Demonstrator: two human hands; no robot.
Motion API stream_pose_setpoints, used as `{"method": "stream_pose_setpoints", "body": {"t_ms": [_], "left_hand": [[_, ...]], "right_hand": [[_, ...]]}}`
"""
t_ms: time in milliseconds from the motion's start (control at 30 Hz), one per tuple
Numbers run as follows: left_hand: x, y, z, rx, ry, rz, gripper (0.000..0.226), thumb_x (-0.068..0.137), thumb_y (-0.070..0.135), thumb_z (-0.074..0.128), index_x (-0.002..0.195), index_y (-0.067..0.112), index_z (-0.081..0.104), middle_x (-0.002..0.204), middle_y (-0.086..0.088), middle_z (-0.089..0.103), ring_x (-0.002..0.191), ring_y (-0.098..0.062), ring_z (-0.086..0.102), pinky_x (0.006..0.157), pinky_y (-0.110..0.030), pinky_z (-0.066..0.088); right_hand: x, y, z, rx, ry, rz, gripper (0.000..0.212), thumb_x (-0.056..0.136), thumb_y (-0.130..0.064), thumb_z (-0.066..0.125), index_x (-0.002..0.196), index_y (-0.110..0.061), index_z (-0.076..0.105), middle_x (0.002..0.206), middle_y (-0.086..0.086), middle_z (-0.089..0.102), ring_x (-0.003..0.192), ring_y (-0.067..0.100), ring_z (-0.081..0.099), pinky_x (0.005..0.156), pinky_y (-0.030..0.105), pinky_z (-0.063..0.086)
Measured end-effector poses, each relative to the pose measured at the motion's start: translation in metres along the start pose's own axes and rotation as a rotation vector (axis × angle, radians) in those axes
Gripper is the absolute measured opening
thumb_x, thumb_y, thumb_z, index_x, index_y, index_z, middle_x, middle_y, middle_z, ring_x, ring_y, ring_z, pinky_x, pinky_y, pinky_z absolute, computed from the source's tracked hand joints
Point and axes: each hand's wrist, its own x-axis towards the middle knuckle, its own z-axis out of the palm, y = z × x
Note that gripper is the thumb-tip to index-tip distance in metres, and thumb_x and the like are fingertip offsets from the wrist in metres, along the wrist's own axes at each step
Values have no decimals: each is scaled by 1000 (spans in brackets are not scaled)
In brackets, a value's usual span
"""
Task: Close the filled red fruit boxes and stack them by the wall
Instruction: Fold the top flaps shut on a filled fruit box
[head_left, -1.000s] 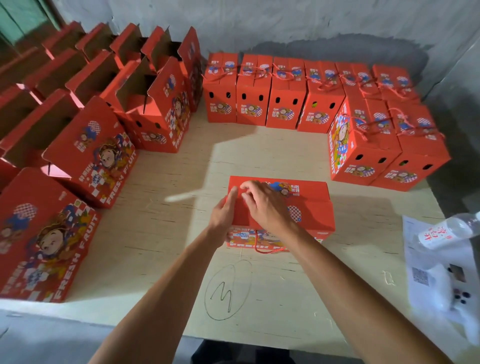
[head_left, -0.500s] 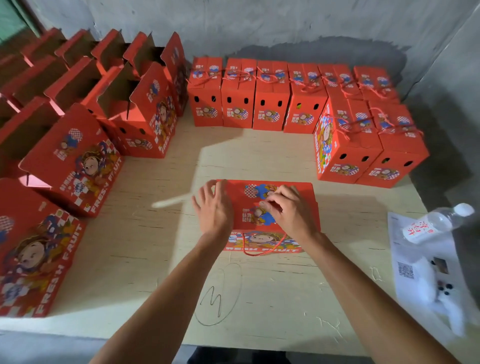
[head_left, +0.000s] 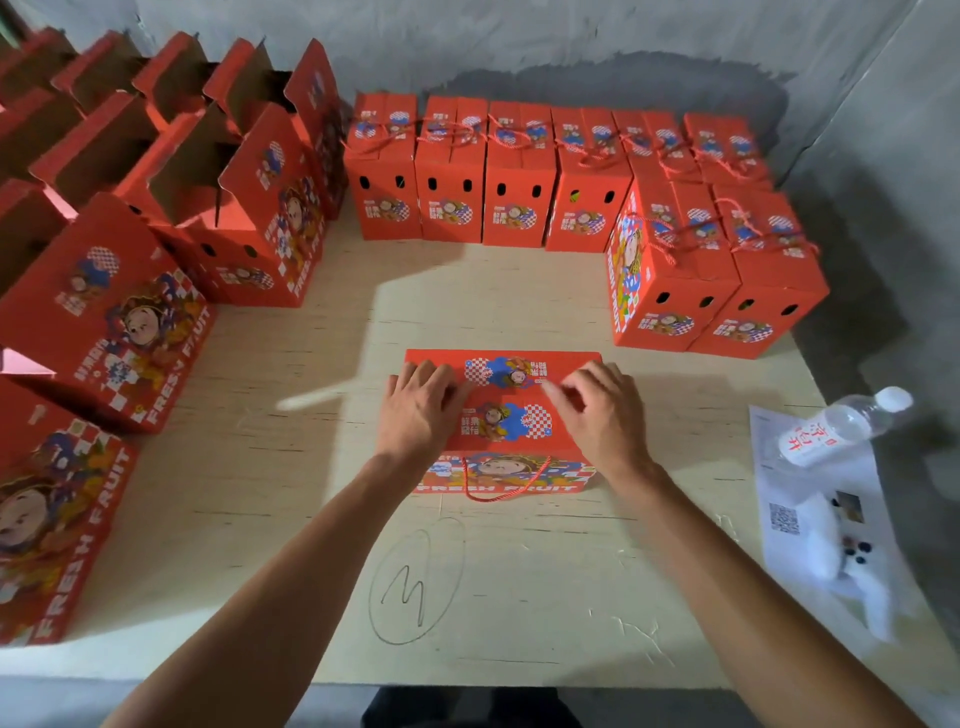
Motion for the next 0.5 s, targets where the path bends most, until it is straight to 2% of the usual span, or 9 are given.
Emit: {"method": "stream_pose_setpoints", "body": {"t_ms": [100,167,233,267,300,333,367,433,500], "left_hand": [[0,2,0,33,-35,0,34,103,46,55,89,15,59,97,-2,62,94,-28,52,84,-43,41],[1,2,-3,44,-64,-16,35,103,48,52,91,15,57,108,-2,60,103,-28,52,95,-44,39],[2,2,-2,24,-88,-24,35,104,49,48,103,16,58,134,-3,56,128,-30,48,114,-49,30],[2,2,0,15,-111,-36,37,105,50,45,115,17,58,149,-2,48,143,-29,38,121,-52,22],[2,1,1,11,-140,-48,42,106,52,43,129,20,55,160,-1,38,153,-26,26,124,-55,16],[4,0,2,3,-169,-58,47,106,54,40,139,23,49,166,-1,29,157,-24,17,125,-56,14],[6,-1,4,-12,-198,-67,51,105,56,39,145,25,44,168,-2,23,158,-23,11,125,-57,15],[10,-5,5,-59,-247,-91,53,104,60,40,148,30,40,170,-2,18,159,-23,6,122,-58,26],[13,-9,6,-93,-260,-116,54,101,64,43,147,36,40,169,0,20,158,-21,7,115,-58,35]], "right_hand": [[2,6,-4,-5,26,61,36,97,-35,70,72,-13,57,71,-2,55,69,16,45,67,36,42],[7,0,0,-75,16,93,37,100,-33,65,71,-14,52,70,0,52,68,18,43,66,40,44],[7,-1,0,-134,-16,67,35,102,-32,60,74,-13,51,77,3,55,73,23,49,71,46,48],[7,2,2,-145,-46,41,32,103,-32,58,78,-12,54,89,6,62,83,27,56,80,48,49],[7,5,3,-147,-88,23,27,103,-31,58,88,-9,59,110,11,66,101,32,61,91,49,49],[6,8,5,-141,-144,26,25,104,-30,57,104,-6,62,133,17,60,123,36,57,104,51,44],[7,10,5,-135,-219,55,34,105,-32,55,124,-3,59,151,20,48,140,37,46,114,53,37],[10,10,8,-127,-358,118,56,108,-38,46,151,-2,39,164,19,32,154,33,27,123,53,25],[13,9,7,-173,-382,123,62,108,-45,37,156,-6,33,161,14,37,152,30,30,124,53,22]]}}
